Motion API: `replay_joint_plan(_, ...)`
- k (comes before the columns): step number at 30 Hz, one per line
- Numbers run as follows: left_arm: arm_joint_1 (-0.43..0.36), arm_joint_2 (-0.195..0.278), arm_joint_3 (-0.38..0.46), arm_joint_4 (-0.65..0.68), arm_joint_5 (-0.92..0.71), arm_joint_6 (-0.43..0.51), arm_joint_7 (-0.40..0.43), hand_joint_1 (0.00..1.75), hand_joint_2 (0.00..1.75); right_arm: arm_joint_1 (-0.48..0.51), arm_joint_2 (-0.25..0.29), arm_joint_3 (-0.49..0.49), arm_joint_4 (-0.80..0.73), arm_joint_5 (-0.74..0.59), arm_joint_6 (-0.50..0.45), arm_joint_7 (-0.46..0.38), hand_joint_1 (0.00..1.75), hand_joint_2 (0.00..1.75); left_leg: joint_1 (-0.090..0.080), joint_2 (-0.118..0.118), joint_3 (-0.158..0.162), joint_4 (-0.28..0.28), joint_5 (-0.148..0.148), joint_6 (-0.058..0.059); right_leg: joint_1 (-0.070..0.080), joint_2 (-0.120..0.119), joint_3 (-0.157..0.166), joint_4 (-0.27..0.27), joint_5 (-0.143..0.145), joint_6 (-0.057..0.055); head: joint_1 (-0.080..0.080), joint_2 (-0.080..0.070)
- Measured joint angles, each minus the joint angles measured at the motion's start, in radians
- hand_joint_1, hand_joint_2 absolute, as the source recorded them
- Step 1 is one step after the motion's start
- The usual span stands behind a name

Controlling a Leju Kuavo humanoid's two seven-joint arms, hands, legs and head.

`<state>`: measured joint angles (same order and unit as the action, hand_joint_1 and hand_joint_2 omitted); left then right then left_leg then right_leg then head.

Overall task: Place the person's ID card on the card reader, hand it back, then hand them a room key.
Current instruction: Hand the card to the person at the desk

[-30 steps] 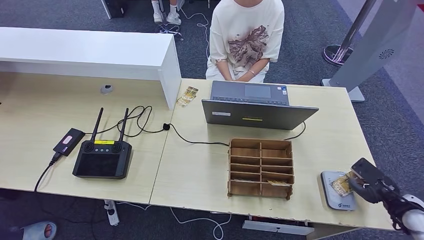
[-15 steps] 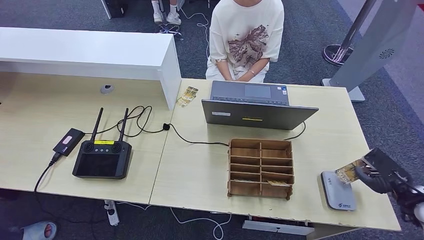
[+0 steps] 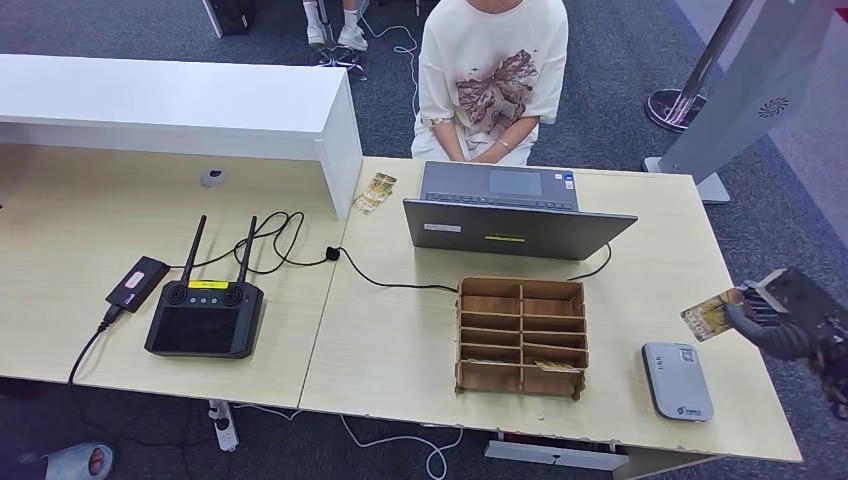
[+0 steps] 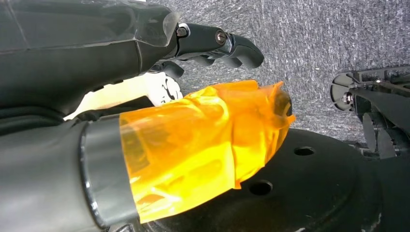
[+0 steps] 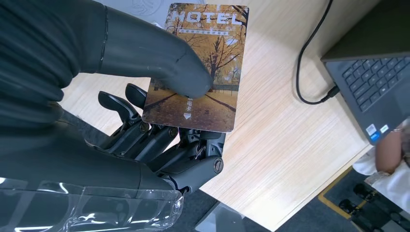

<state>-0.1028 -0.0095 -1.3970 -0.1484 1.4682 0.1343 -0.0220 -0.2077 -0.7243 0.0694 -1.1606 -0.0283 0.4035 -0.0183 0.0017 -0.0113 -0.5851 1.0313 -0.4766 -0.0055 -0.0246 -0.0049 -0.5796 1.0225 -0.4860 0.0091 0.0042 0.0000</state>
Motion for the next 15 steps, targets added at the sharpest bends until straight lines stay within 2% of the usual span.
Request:
replay_joint_plan(9, 0.0, 0.0, 0.0, 0.0, 0.004, 0.0, -0.005, 0.0, 0.0, -0.002, -0.011, 0.002, -0.019, -0.07, 0.022, -0.014, 1.75, 1.75, 0.0, 0.0, 0.0, 0.0, 0.0, 0.0, 0.0, 0.0, 0.0, 0.0, 0.0, 0.0, 0.0, 0.0)
replay_joint_plan(15, -0.001, 0.0, 0.0, 0.0, 0.012, 0.0, -0.014, 0.0, 0.0, -0.074, -0.062, 0.032, -0.12, -0.195, 0.059, -0.013, 1.75, 1.75, 0.0, 0.0, 0.0, 0.0, 0.0, 0.0, 0.0, 0.0, 0.0, 0.0, 0.0, 0.0, 0.0, 0.0)
